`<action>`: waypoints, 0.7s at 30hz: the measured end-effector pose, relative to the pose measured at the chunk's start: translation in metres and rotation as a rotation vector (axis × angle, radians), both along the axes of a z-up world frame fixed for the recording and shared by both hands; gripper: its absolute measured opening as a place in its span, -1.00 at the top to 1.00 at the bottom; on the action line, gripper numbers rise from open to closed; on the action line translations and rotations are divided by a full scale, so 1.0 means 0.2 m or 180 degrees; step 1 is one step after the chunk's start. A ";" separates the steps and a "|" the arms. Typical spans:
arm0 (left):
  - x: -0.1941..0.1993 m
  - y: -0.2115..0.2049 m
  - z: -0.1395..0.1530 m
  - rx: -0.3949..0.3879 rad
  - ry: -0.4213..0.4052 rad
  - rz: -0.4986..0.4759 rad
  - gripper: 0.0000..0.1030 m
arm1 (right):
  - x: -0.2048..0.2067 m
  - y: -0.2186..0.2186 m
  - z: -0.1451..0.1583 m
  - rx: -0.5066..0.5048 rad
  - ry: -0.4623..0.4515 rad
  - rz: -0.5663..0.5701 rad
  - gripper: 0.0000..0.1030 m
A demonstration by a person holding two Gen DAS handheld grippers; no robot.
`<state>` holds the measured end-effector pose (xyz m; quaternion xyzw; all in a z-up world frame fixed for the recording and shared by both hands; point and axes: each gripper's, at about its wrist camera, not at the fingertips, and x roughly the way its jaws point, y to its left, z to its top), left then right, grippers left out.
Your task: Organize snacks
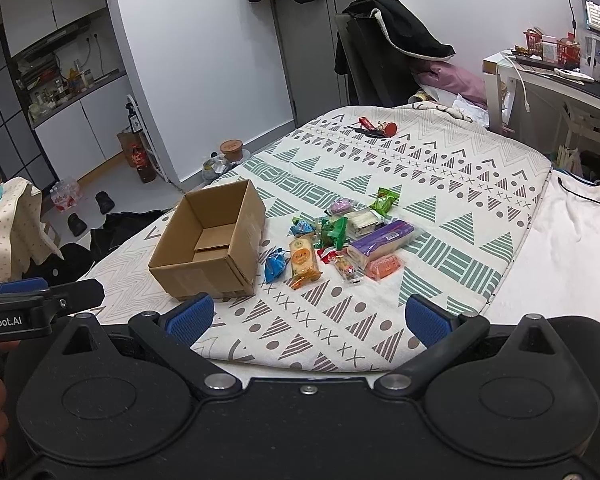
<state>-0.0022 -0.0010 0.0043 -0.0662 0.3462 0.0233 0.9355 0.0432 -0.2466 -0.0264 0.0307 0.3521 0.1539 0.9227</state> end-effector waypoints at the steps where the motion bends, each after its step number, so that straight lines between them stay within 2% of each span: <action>1: 0.00 0.00 0.00 -0.0001 0.0000 0.0002 -0.99 | 0.00 0.00 0.00 0.0000 0.0000 0.0000 -1.00; 21: 0.00 0.00 0.00 -0.0005 -0.0002 -0.0003 -0.99 | 0.00 0.00 0.00 0.0005 -0.0003 -0.0002 -1.00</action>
